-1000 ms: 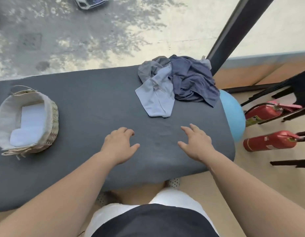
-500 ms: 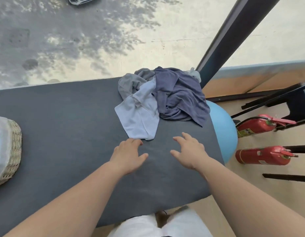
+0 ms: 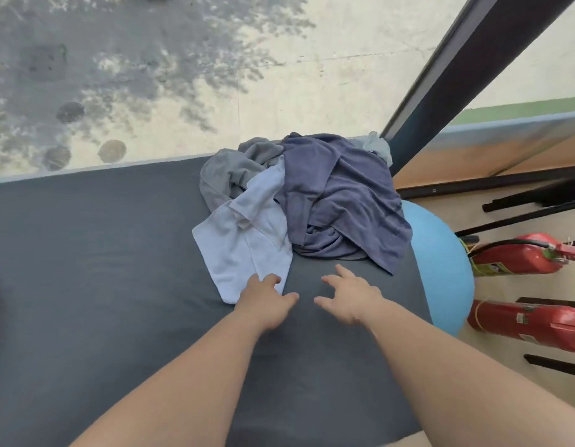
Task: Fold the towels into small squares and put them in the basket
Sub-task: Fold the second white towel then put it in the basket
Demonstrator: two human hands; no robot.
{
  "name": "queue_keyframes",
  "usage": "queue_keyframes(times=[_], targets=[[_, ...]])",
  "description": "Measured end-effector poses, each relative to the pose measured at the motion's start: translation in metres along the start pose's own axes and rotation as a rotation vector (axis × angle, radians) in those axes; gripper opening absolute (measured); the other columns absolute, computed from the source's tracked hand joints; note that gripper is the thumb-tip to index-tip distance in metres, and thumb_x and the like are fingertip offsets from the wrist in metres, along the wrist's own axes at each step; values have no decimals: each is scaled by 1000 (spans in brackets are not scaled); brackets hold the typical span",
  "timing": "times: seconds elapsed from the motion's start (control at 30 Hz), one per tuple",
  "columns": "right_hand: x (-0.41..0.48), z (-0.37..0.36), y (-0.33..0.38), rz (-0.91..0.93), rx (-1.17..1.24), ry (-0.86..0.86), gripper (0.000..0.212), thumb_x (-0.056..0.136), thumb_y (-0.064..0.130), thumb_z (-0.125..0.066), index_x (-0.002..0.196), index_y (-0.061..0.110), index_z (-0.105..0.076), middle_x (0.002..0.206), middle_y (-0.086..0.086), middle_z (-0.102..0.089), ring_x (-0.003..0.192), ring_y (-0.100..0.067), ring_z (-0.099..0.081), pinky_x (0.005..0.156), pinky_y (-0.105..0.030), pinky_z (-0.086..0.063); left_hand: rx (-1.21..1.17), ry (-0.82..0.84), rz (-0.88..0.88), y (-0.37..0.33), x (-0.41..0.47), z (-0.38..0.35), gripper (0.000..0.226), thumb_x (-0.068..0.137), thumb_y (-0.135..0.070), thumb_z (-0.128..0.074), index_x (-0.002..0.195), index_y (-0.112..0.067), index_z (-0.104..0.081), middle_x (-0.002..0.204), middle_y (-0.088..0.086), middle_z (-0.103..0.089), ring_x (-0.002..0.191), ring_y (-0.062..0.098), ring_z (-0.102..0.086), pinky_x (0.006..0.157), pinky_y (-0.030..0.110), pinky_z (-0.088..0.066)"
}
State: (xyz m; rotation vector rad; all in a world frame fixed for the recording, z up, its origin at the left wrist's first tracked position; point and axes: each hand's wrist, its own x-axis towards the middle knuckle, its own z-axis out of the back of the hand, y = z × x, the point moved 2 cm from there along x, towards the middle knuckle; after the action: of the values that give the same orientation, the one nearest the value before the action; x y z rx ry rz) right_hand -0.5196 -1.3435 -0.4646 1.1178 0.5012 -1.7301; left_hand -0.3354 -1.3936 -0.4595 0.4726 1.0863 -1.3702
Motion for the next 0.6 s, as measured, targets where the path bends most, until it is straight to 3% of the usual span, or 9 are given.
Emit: queue_keyframes(times=[0.1, 0.17, 0.3, 0.43, 0.5, 0.6], targets=[[20, -14, -17, 7, -117, 161, 79, 92, 69, -45, 159, 40, -14, 167, 12, 17, 154, -31, -13, 121, -52, -21, -78, 32, 127, 2, 17, -15, 77, 84, -60, -57, 151, -29, -35, 161, 0, -9, 138, 27, -38, 108, 40, -39], [29, -26, -25, 21, -174, 195, 82, 92, 68, -47, 159, 42, -9, 164, 13, 24, 155, -32, -9, 121, -55, -20, -76, 12, 159, 0, 24, -24, 76, 85, -61, -56, 150, -27, -39, 161, 1, -8, 140, 29, -33, 109, 38, -38], [40, -26, -32, 64, -150, 175, 79, 91, 66, -48, 158, 41, -14, 166, 13, 20, 153, -34, -16, 119, -54, -25, 38, -130, 166, -12, 28, -29, 64, 90, -62, -52, 135, -17, -54, 145, 6, -37, 132, 32, -38, 105, 42, -41], [35, -22, -43, 103, -102, 182, 76, 92, 63, -48, 157, 43, -16, 165, 16, 19, 154, -27, -15, 118, -55, -25, -312, -227, 116, -19, 18, -27, 50, 94, -40, -62, 132, -8, -58, 139, 6, -54, 129, 27, -49, 104, 36, -43], [27, -24, -48, 110, -89, 193, 74, 94, 61, -48, 158, 41, -17, 166, 15, 18, 155, -25, -8, 119, -58, -21, -436, -262, 87, -21, 4, -23, 36, 93, -30, -63, 126, -15, -65, 130, 1, -63, 117, 20, -58, 96, 31, -47], [6, -20, -48, 124, -66, 174, 69, 99, 56, -45, 159, 32, -21, 169, 5, 5, 155, -23, -13, 122, -50, -21, -490, -357, 71, -18, -26, -13, 15, 89, -16, -62, 94, -25, -73, 94, -3, -71, 79, 13, -64, 67, 24, -50]])
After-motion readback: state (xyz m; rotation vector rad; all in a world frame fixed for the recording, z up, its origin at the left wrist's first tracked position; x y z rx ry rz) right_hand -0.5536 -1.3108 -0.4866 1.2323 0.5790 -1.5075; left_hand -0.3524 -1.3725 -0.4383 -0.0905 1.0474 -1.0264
